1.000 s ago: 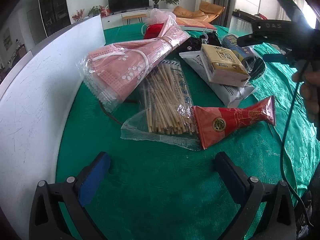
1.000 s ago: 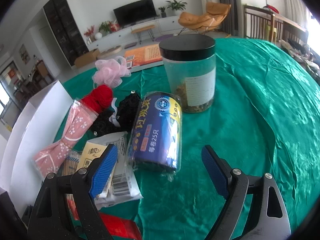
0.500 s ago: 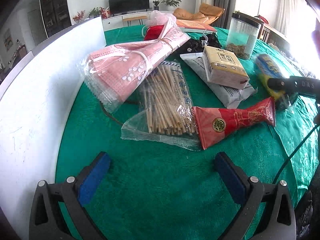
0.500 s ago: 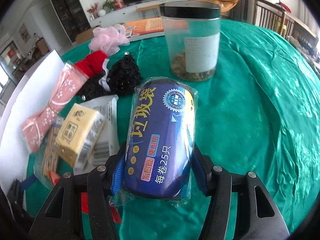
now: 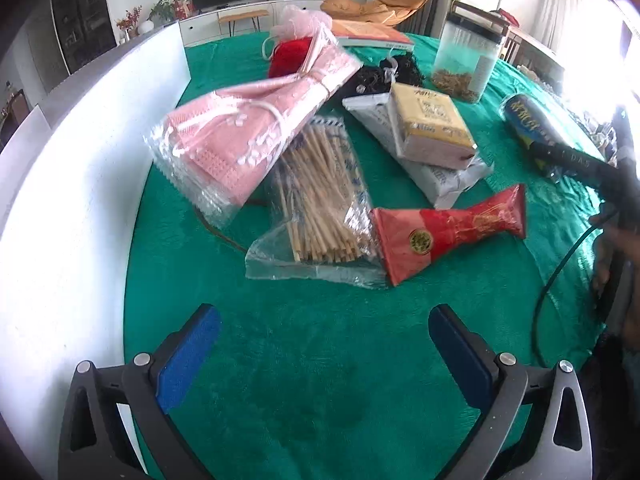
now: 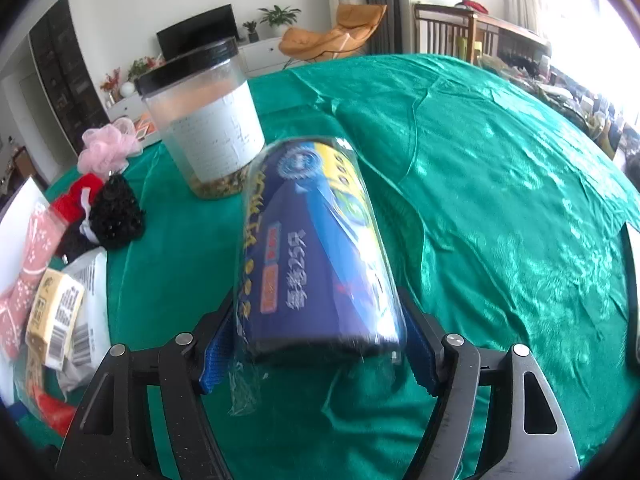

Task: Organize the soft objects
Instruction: 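Grasp the pink mask pack with the left gripper while the right gripper lifts the blue roll, then carry the mask pack and blue roll into the white box and release both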

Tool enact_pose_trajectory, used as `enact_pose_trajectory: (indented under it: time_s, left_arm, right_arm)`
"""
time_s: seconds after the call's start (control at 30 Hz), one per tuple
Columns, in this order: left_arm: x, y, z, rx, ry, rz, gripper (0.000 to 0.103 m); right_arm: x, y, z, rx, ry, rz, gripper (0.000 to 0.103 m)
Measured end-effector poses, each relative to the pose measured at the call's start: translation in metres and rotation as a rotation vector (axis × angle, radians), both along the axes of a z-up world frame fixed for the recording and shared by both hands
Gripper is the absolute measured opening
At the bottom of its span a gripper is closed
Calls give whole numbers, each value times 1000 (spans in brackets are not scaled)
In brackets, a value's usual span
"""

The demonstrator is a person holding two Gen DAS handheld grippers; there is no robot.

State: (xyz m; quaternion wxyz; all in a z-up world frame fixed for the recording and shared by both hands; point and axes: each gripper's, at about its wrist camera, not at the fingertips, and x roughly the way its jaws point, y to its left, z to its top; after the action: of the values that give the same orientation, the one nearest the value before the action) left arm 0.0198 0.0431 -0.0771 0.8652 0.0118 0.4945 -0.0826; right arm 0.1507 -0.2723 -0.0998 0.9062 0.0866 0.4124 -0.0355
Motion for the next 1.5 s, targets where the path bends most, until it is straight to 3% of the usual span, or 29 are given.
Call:
enact_pose_trajectory:
  time_s: [0.1,0.23,0.37,0.47,0.57,0.6,0.63,0.67,0.7,0.87,0.97,1.07,1.3,1.5]
  left_arm:
    - [15,-3,33,10,-53,-30,103]
    - [67,-15,61,104,-82,-61,103]
    - [124,-27,47,218,-4,-122,103]
    - [146,-30,29,279,66,-155,103]
    - [156,-34,16,312,84,-157,100]
    - [157,-33,16,305,82,-155,77]
    - [160,-30,15,290,92,-147,36]
    - [163,-25,14,247,113,-133,35]
    - [165,-19,17,207,109,-110,34]
    - [162,2,36,61,71,-34,30]
    - [156,17,53,-38,51,6,30]
    - [150,27,72,-112,19,17,30]
    - [138,44,112,-255,-59,19,30]
    - [108,91,129,-314,-83,75,30]
  right_arm:
    - [-7,-3,0,15,-7,-3,77]
    - [-9,-8,0,60,-10,-12,77]
    - [-11,-13,11,81,-5,21,77]
    - [1,-12,25,22,28,97,77]
    - [35,-3,29,-73,107,192,78]
    - [45,-1,25,-84,132,232,78]
    - [54,-1,22,-88,155,256,74]
    - [62,-5,23,-71,166,248,58]
    - [69,-12,25,-63,165,211,56]
    - [115,-39,38,-41,126,116,55]
    - [150,-44,21,-26,225,146,55]
    - [165,-51,29,-44,204,114,55]
    - [143,-53,128,-73,-103,29,54]
    - [112,27,185,-18,-191,214,54]
